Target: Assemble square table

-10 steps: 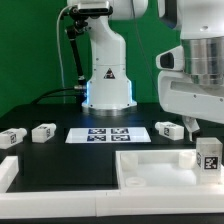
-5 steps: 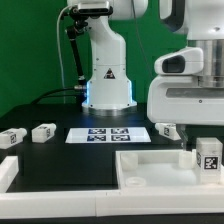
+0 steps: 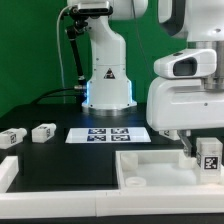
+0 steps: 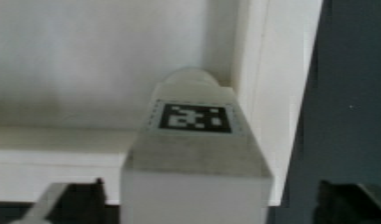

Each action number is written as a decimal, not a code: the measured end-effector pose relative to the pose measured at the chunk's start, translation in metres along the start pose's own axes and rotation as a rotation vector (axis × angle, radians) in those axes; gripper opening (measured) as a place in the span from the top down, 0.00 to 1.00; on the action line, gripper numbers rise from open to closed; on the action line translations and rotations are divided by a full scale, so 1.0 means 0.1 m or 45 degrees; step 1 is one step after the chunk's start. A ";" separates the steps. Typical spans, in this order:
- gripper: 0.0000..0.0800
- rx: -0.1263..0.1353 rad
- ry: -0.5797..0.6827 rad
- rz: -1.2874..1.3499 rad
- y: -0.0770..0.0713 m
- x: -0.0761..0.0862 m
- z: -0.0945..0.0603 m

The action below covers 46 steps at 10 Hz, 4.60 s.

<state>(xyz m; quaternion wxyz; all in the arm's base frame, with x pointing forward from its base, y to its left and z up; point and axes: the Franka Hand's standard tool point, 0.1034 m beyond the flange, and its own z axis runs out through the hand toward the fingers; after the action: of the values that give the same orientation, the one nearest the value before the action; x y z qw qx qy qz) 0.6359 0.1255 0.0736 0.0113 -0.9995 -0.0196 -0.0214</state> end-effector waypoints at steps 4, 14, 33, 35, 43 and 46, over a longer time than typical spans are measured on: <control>0.64 -0.002 -0.001 0.192 0.04 0.00 0.01; 0.64 0.047 -0.020 1.606 0.14 -0.04 0.03; 0.19 -0.031 0.091 -0.021 0.09 -0.04 0.06; 0.19 -0.030 0.091 -0.034 0.09 -0.04 0.06; 0.64 0.070 0.061 1.200 0.13 -0.05 0.06; 0.64 0.088 0.043 1.416 0.12 -0.07 0.06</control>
Offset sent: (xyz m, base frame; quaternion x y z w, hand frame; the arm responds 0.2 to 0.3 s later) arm 0.0000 0.0000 0.0000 0.0000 0.0000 0.1296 0.9916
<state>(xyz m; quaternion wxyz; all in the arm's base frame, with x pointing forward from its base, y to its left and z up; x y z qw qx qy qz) 0.6297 0.1131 0.0666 0.0538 -0.8579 0.5103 -0.0277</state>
